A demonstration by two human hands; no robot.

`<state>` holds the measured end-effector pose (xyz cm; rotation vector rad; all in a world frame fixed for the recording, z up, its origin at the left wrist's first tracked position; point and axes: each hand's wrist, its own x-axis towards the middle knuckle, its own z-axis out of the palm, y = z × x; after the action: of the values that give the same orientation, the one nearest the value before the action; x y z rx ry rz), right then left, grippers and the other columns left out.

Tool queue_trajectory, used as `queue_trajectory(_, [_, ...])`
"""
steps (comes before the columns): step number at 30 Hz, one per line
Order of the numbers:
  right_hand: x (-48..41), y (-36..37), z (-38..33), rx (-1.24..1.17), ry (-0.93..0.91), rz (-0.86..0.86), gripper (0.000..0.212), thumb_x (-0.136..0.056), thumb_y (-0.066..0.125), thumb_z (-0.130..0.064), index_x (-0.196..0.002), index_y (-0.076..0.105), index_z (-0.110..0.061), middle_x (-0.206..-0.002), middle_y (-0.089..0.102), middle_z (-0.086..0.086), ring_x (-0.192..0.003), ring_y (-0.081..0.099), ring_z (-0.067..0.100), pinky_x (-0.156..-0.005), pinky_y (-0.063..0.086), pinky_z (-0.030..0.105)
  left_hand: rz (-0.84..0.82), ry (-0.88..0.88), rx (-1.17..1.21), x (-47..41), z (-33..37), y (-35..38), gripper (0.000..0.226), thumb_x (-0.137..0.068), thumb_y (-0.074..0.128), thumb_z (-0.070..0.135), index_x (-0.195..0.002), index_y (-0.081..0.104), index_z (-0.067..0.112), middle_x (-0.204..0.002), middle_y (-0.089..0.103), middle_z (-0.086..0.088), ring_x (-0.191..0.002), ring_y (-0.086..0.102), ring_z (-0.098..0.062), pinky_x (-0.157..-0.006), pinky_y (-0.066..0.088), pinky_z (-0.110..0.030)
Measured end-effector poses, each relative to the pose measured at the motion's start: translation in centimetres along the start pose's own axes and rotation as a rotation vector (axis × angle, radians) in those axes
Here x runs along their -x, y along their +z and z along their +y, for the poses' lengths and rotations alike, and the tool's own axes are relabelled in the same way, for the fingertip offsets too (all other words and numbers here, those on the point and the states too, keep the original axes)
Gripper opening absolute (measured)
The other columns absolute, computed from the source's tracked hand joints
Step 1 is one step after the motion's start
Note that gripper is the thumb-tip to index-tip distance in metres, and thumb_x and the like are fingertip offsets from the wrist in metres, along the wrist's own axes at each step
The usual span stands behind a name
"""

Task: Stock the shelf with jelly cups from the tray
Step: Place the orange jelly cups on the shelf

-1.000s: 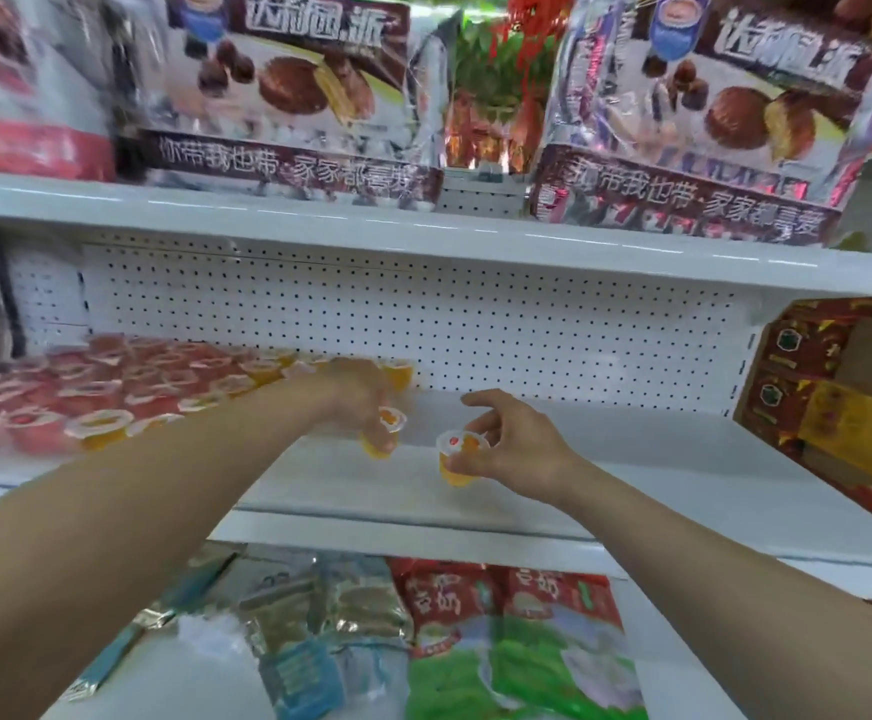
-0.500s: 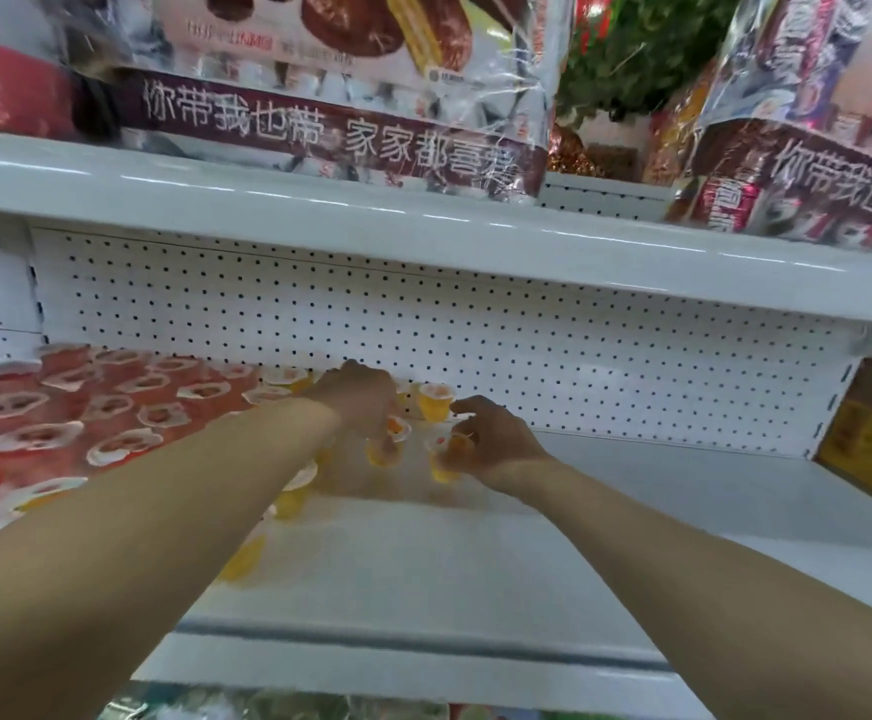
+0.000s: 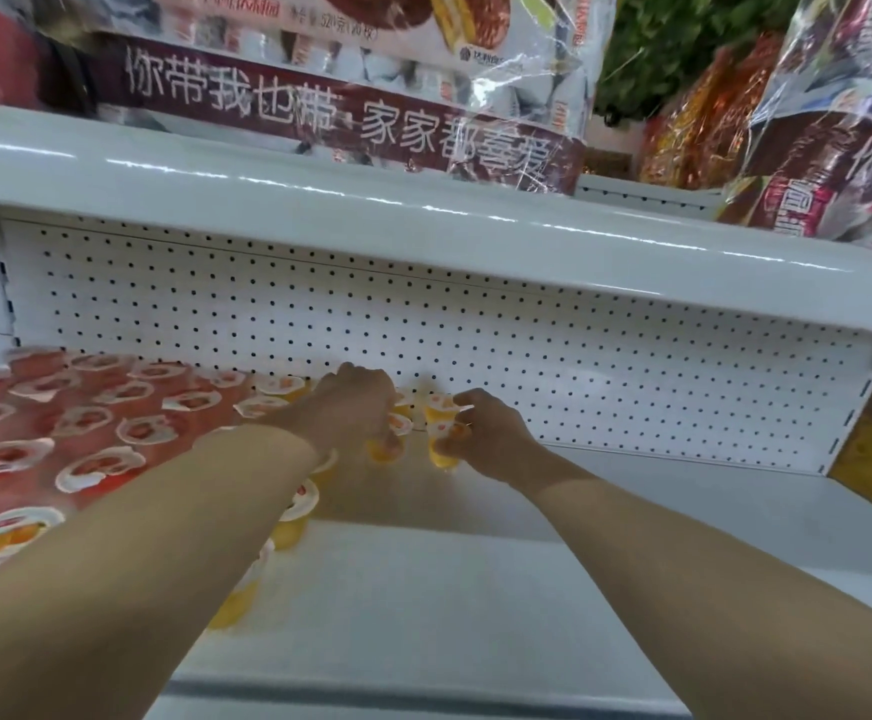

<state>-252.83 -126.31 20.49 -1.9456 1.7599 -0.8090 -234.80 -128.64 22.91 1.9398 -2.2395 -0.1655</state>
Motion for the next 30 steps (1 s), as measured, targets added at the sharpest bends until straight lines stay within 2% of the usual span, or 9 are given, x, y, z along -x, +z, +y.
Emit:
queue_trajectory(3, [0.7,-0.6,0.3,0.071,-0.027,0.004,0.067,-0.08,0.076,-0.029,-0.139,0.045,-0.02,-0.125,0.057,0.0,-0.1,0.049,0.012,-0.078,0.039,0.023,-0.005,-0.001,-0.026,0.5,0.4,-0.1,0.051,-0.059,0.083,0.053,-0.088,0.061,0.017,-0.088,0.057,-0.003,-0.094,0.052,-0.026,-0.073,0.046,-0.035])
queue_trajectory(6, [2.1,-2.2,0.6,0.177,-0.058,0.025,0.075,-0.078,0.077,-0.035,-0.142,0.042,-0.021,-0.132,0.054,0.001,-0.113,0.051,0.017,-0.088,0.043,0.028,0.02,-0.009,0.015,1.8,1.3,-0.4,0.06,-0.065,0.08,0.048,-0.11,0.059,0.016,-0.112,0.059,-0.008,-0.112,0.05,-0.029,-0.086,0.048,-0.038])
queue_trajectory(9, [4.1,-4.5,0.9,0.298,-0.088,0.057,0.072,-0.081,0.074,-0.036,-0.143,0.04,-0.022,-0.139,0.049,0.002,-0.128,0.046,0.019,-0.097,0.045,0.034,0.09,0.02,0.027,3.9,3.4,-1.4,0.042,-0.078,0.071,0.045,-0.103,0.052,0.017,-0.113,0.06,-0.008,-0.118,0.044,-0.03,-0.083,0.045,-0.037])
queue_trajectory(14, [9.5,-9.9,2.7,0.418,-0.071,0.109,0.061,-0.094,0.055,-0.048,-0.146,0.035,-0.023,-0.146,0.041,0.003,-0.137,0.034,0.019,-0.104,0.041,0.037,0.134,-0.033,0.038,9.0,10.3,-2.6,0.062,-0.088,0.057,0.057,-0.133,0.049,0.015,-0.13,0.053,-0.007,-0.128,0.038,-0.028,-0.098,0.044,-0.042])
queue_trajectory(18, [15.6,-14.7,6.0,0.367,-0.105,0.196,0.058,-0.099,0.041,-0.055,-0.144,0.042,-0.018,-0.143,0.048,0.007,-0.135,0.036,0.024,-0.099,0.04,0.036,0.165,-0.05,0.075,13.9,16.7,-1.7,0.07,-0.093,0.042,0.062,-0.143,0.039,0.014,-0.143,0.042,-0.011,-0.134,0.034,-0.03,-0.106,0.037,-0.044])
queue_trajectory(25, [27.6,-23.7,14.3,0.347,-0.088,0.272,0.059,-0.098,0.045,-0.052,-0.142,0.046,-0.013,-0.139,0.052,0.011,-0.13,0.043,0.028,-0.099,0.04,0.035,0.237,0.033,0.16,22.8,28.9,2.1,0.068,-0.095,0.038,0.063,-0.139,0.044,0.011,-0.141,0.045,-0.012,-0.13,0.039,-0.033,-0.098,0.043,-0.044])
queue_trajectory(30, [35.6,-28.9,21.7,0.378,0.009,0.282,0.06,-0.096,0.049,-0.052,-0.142,0.045,-0.013,-0.137,0.051,0.014,-0.126,0.047,0.032,-0.096,0.043,0.036,0.203,0.1,0.207,27.9,37.4,6.3,0.069,-0.096,0.036,0.061,-0.142,0.041,0.009,-0.144,0.043,-0.013,-0.132,0.038,-0.032,-0.103,0.042,-0.048])
